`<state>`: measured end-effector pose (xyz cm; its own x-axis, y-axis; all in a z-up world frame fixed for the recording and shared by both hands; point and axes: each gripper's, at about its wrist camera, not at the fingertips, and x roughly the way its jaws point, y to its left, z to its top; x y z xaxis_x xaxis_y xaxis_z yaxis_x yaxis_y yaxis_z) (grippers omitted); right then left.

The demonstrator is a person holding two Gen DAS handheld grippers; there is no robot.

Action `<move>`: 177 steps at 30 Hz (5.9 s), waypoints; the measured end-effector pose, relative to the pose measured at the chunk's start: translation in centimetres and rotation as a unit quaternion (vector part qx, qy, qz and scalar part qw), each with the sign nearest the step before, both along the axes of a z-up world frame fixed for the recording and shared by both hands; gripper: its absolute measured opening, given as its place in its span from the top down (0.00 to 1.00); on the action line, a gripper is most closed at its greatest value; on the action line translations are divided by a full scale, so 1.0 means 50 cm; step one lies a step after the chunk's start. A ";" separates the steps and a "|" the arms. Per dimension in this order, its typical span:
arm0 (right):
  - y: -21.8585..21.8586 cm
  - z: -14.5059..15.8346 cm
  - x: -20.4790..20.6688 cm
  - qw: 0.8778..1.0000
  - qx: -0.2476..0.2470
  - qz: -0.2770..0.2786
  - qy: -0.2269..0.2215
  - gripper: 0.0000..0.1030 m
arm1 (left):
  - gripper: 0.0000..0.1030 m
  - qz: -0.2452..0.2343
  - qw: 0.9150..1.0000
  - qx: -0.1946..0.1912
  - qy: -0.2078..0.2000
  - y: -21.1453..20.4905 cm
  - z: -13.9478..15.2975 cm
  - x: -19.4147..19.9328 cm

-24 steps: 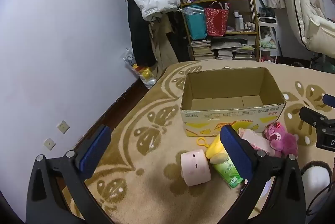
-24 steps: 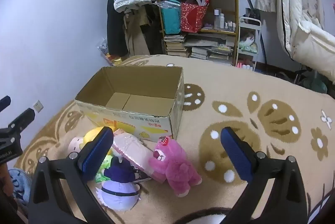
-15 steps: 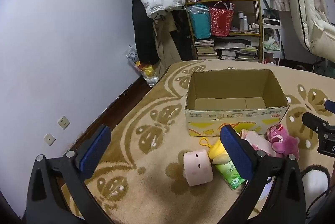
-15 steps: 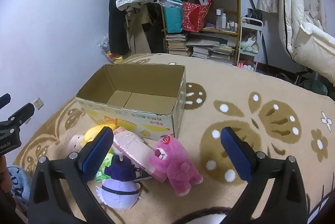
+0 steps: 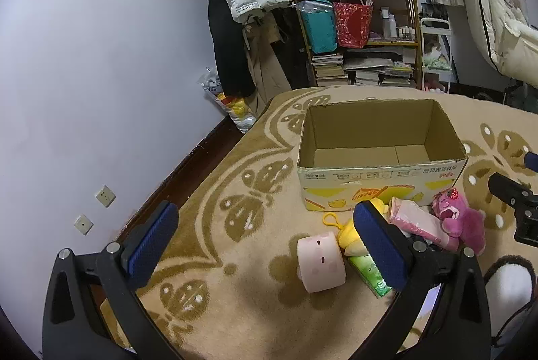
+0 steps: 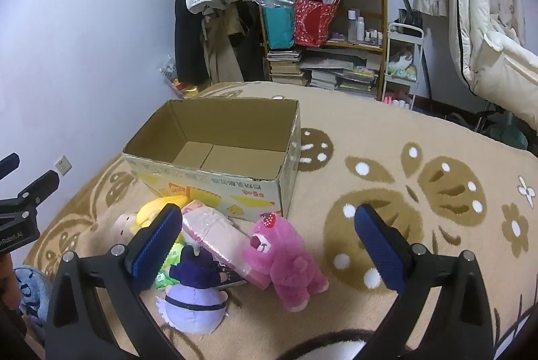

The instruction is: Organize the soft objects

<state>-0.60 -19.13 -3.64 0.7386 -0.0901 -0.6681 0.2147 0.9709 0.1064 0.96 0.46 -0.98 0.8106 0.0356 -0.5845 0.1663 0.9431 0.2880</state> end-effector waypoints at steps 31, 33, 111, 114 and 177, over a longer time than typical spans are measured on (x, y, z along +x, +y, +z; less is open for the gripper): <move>0.002 -0.002 0.000 1.000 -0.002 0.000 0.000 0.00 | 0.00 -0.002 1.000 0.015 0.006 -0.006 -0.008 0.005; 0.001 -0.003 0.000 1.000 -0.002 0.000 0.000 0.00 | 0.00 -0.003 1.000 0.016 0.007 -0.006 -0.009 0.006; -0.072 -0.200 0.123 0.986 0.103 0.005 0.130 0.09 | 0.00 0.013 0.987 0.023 0.160 -0.027 -0.204 0.153; -0.076 -0.226 0.134 0.983 0.112 0.006 0.147 0.13 | 0.00 0.018 0.983 0.021 0.180 -0.026 -0.227 0.165; 0.040 0.032 0.180 0.987 -0.037 0.124 -0.090 0.37 | 0.71 -0.106 0.991 -0.087 -0.005 -0.149 0.010 0.202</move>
<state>8.38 -17.15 -2.06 0.8505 0.0656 -0.5218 -0.0475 0.9977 0.0481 11.05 -6.99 -0.50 0.7948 -0.2364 -0.5590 0.3635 0.9230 0.1265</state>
